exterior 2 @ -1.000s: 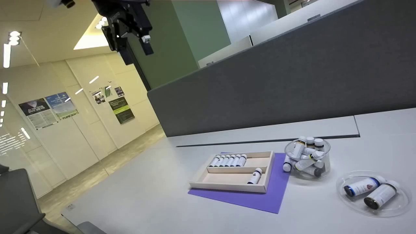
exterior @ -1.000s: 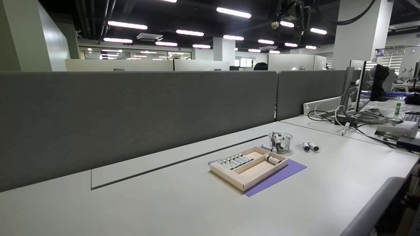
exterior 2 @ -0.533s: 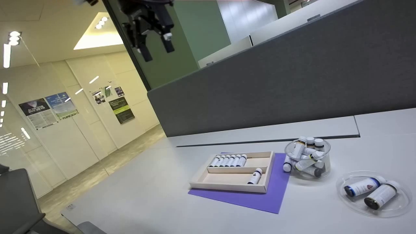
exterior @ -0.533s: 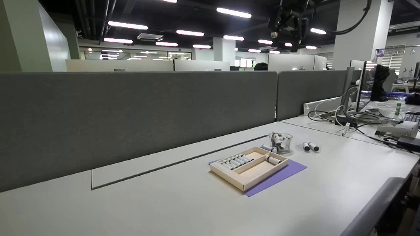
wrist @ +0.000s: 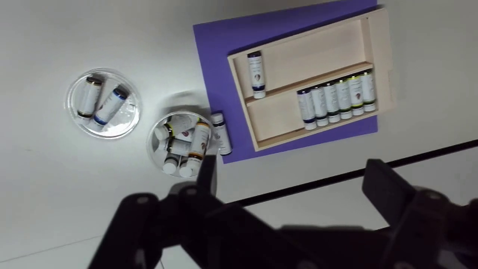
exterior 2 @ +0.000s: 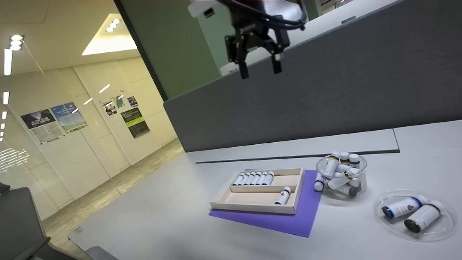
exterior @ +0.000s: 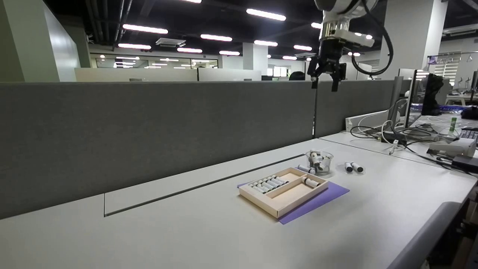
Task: Move a bottle from the container to the tray
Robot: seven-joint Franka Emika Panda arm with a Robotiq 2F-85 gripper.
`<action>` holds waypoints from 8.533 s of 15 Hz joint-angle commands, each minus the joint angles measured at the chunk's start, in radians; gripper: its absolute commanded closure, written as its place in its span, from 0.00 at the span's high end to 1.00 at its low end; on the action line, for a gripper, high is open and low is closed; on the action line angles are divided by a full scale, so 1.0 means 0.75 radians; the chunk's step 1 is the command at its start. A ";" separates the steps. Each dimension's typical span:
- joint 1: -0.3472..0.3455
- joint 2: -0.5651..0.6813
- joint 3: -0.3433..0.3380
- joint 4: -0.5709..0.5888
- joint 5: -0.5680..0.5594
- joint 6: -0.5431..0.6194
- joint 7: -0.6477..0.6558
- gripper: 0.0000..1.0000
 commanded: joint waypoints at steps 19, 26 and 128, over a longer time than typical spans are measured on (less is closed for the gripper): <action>-0.167 0.536 0.043 0.620 0.023 -0.209 0.018 1.00; -0.283 0.938 0.102 1.032 0.096 -0.321 0.064 1.00; 0.306 1.604 0.212 1.700 -0.236 -1.060 -0.069 0.98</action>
